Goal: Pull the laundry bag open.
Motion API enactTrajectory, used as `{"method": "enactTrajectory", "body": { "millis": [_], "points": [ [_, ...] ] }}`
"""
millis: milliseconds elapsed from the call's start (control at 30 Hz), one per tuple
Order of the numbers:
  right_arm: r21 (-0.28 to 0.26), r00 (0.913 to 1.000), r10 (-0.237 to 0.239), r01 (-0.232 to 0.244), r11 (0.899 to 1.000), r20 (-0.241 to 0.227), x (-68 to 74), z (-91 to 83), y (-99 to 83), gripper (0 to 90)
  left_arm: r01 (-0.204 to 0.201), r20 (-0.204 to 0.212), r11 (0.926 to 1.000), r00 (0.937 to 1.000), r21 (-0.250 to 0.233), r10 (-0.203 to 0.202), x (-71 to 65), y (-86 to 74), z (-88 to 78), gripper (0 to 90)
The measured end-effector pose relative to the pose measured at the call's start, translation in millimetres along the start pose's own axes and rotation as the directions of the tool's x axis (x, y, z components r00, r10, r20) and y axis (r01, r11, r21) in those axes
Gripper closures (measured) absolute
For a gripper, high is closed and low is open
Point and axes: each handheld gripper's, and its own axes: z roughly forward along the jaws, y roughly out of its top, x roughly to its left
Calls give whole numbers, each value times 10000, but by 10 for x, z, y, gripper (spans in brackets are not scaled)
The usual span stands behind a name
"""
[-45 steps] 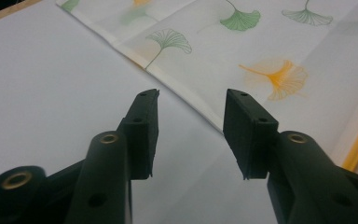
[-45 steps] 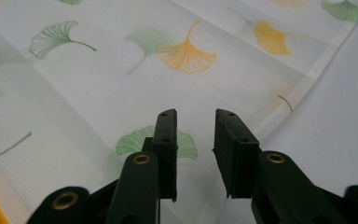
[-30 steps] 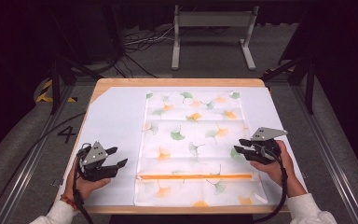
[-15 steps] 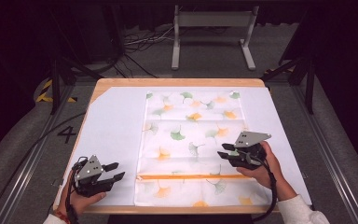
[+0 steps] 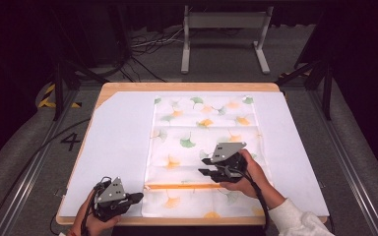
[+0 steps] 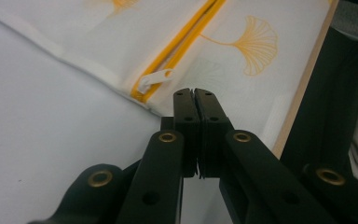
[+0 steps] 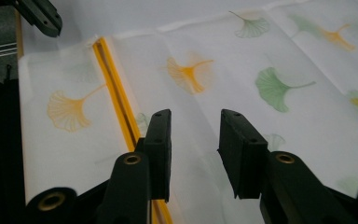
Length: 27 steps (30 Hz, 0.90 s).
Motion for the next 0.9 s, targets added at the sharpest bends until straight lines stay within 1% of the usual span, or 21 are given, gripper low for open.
{"method": "enactTrajectory", "body": {
  "millis": [100, 167, 200, 233, 333, 400, 433, 633, 700, 767, 833, 900],
  "points": [
    [201, 9992, -64, 72, 9998, -386, 65, 180, 114, 651, -139, 66, 9996, 9999, 250, 137, -28, 4, 51, 884],
    [472, 9980, -324, 349, 9983, -538, 137, 332, 203, 655, -197, 54, 9991, 9998, 382, 195, -32, 0, 77, 888],
    [472, 9980, -324, 349, 9983, -538, 137, 332, 203, 655, -197, 54, 9991, 9998, 382, 195, -32, 0, 77, 890],
    [608, 9963, -533, 574, 9965, -674, 187, 430, 265, 656, -198, 68, 9989, 9998, 428, 196, -31, -1, 84, 890],
    [723, 9919, -678, 758, 9945, -1077, 276, 619, 382, 672, -274, 36, 9980, 9996, 572, 273, -43, -5, 112, 894],
    [793, 9886, -823, 927, 9925, -1260, 329, 737, 455, 683, -291, 71, 9981, 9996, 549, 288, -47, -3, 117, 894],
    [773, 9860, -861, 979, 9922, -1431, 358, 803, 500, 691, -304, 77, 9980, 9995, 546, 301, -46, -3, 119, 895],
    [957, 9774, -1071, 1260, 9874, -1822, 503, 1081, 669, 692, -294, 68, 9983, 9996, 500, 291, -51, -9, 122, 895],
    [914, 9733, -1129, 1332, 9869, -1997, 548, 1162, 711, 699, -305, 68, 9983, 9995, 505, 302, -53, -13, 119, 896],
    [913, 9704, -1112, 1333, 9869, -2144, 582, 1231, 737, 705, -350, 64, 9981, 9994, 514, 347, -56, -15, 117, 897],
    [953, 9679, -1207, 1445, 9849, -2207, 613, 1288, 750, 705, -324, 89, 9983, 9994, 482, 320, -58, -19, 118, 897],
    [1045, 9680, -1119, 1381, 9849, -2248, 629, 1349, 758, 702, -346, 77, 9982, 9994, 490, 343, -59, -20, 117, 897]
  ]
}}
